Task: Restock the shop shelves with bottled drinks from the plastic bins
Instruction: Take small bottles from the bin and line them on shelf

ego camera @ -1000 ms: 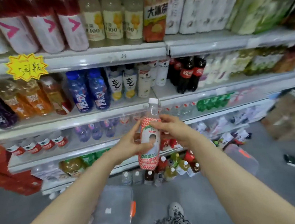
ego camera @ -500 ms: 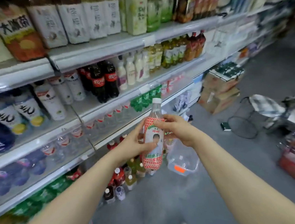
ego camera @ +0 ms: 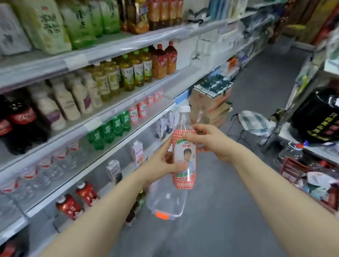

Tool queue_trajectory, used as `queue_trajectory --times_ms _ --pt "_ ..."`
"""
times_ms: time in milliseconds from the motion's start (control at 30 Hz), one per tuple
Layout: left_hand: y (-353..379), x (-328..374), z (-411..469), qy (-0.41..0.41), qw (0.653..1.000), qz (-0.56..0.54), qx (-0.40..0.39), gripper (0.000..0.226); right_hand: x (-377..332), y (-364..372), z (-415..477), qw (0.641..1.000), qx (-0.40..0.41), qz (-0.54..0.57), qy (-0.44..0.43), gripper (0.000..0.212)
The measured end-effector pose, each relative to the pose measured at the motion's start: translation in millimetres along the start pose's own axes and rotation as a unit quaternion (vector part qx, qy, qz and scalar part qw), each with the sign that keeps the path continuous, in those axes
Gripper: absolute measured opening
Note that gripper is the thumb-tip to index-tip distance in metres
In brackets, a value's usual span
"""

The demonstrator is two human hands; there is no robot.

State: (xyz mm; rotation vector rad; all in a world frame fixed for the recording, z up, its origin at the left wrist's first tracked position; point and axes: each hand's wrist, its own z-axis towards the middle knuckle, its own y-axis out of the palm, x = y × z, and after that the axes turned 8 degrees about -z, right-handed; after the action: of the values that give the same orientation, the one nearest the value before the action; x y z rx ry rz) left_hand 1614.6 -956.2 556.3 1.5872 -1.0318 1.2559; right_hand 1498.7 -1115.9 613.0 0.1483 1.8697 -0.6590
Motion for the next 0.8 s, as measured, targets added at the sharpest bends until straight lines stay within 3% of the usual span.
queue_trajectory --times_ms 200,367,533,700,800 --pt "2.1 9.8 96.3 -0.023 0.999 0.014 -0.022 0.084 15.1 -65.6 66.3 0.999 0.039 0.034 -0.004 0.025" --pt "-7.2 13.9 188.1 -0.002 0.999 0.01 0.03 0.089 20.1 -101.1 145.3 0.996 0.07 0.052 -0.019 0.021" --pt "-24.5 27.1 264.9 0.009 0.998 0.023 0.054 0.092 16.2 -123.6 225.4 0.997 0.076 0.02 -0.023 0.045" --pt "-55.9 39.8 313.7 -0.027 0.999 0.008 0.042 0.097 18.1 -143.9 298.3 0.998 0.034 0.049 -0.008 0.049" --pt "-80.8 46.5 338.7 -0.078 0.996 -0.035 0.04 0.086 21.1 -155.0 346.6 0.999 -0.016 0.051 -0.009 0.046"
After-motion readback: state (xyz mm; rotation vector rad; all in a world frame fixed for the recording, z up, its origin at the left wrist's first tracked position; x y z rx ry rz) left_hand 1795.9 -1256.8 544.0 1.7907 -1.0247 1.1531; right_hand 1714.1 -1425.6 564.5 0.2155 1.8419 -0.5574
